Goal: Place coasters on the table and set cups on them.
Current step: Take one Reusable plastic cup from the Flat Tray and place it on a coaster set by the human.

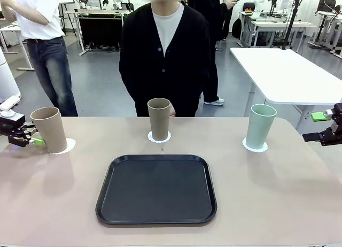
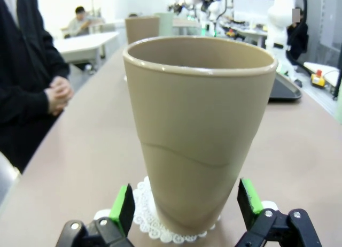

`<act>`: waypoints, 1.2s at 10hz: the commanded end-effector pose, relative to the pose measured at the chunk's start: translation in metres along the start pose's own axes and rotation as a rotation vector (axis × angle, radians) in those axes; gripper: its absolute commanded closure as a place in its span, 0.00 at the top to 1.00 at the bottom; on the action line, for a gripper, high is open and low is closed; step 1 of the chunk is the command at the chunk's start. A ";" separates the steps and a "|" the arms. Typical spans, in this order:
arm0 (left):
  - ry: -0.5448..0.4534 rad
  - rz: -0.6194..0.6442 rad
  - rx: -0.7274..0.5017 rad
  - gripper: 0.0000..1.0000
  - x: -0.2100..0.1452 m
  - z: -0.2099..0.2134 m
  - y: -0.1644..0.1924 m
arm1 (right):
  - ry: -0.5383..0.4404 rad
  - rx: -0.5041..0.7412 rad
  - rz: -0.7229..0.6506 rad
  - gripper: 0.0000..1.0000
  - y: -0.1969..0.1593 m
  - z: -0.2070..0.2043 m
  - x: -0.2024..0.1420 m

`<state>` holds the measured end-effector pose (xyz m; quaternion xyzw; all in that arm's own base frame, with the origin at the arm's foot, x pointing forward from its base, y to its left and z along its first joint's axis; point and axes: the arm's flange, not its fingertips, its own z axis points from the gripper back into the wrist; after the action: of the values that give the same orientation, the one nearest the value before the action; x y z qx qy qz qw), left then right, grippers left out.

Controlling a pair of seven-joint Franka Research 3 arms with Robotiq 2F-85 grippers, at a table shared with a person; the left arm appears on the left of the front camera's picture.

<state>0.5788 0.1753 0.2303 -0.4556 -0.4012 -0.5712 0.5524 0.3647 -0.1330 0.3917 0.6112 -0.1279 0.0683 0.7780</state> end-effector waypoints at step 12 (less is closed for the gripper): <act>0.356 -0.010 0.344 1.00 0.187 0.084 -0.083 | 0.001 -0.002 0.001 1.00 0.000 -0.001 0.001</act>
<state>0.5332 0.2452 0.4199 -0.2719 -0.4217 -0.5735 0.6476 0.3649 -0.1329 0.3917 0.6112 -0.1278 0.0684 0.7781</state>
